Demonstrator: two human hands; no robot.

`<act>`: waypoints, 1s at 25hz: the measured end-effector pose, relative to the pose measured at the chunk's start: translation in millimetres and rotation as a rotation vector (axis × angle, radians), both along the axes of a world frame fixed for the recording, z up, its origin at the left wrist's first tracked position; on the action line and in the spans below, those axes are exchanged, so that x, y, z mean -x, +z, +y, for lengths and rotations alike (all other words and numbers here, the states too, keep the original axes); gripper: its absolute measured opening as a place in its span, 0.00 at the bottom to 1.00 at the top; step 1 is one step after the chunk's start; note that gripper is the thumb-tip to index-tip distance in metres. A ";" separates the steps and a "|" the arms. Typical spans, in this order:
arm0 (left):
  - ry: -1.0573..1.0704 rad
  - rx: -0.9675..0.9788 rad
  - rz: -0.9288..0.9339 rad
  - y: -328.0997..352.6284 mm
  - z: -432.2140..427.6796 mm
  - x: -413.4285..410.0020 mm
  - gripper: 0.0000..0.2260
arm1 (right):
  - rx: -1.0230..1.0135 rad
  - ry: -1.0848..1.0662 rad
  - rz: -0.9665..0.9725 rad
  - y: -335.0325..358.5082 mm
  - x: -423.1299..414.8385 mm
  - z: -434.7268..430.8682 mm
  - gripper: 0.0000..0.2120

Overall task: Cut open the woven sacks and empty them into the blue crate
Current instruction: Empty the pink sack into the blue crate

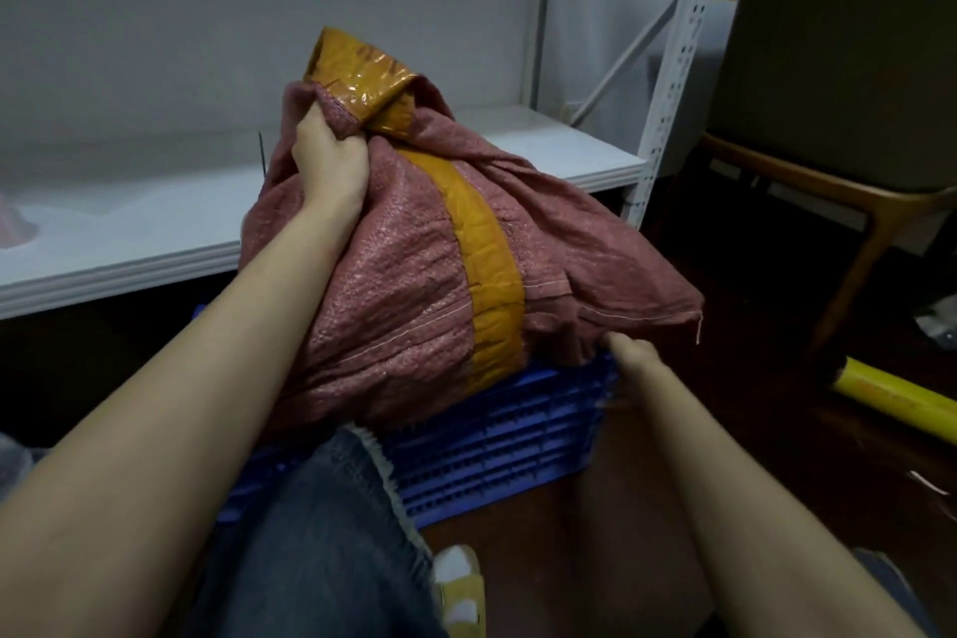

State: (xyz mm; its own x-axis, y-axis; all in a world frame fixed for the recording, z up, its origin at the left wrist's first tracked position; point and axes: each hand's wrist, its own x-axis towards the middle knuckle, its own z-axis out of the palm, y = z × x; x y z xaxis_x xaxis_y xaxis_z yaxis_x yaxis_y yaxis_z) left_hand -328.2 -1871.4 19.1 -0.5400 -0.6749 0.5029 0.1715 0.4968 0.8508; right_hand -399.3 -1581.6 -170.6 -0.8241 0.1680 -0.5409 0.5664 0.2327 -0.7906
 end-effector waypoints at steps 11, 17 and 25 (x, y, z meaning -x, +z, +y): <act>-0.070 0.035 0.012 -5.3 23.6 2.2 0.16 | 0.387 -0.214 0.056 -18.8 -16.8 -22.8 0.16; -0.190 0.015 0.013 -4.4 76.6 -8.1 0.16 | 0.319 -0.309 0.074 -22.1 -49.6 35.7 0.19; -0.409 -0.004 0.051 -3.8 154.2 -8.1 0.21 | 0.165 -0.247 0.033 -27.6 -68.6 119.5 0.17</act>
State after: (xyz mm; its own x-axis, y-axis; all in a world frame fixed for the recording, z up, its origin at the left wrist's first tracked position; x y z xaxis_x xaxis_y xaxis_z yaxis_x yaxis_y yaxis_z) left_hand -320.0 -1717.2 15.2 -0.7386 -0.4115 0.5340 0.3964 0.3757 0.8377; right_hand -330.7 -1462.0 -198.2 -0.7866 0.2780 -0.5513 0.5635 -0.0419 -0.8251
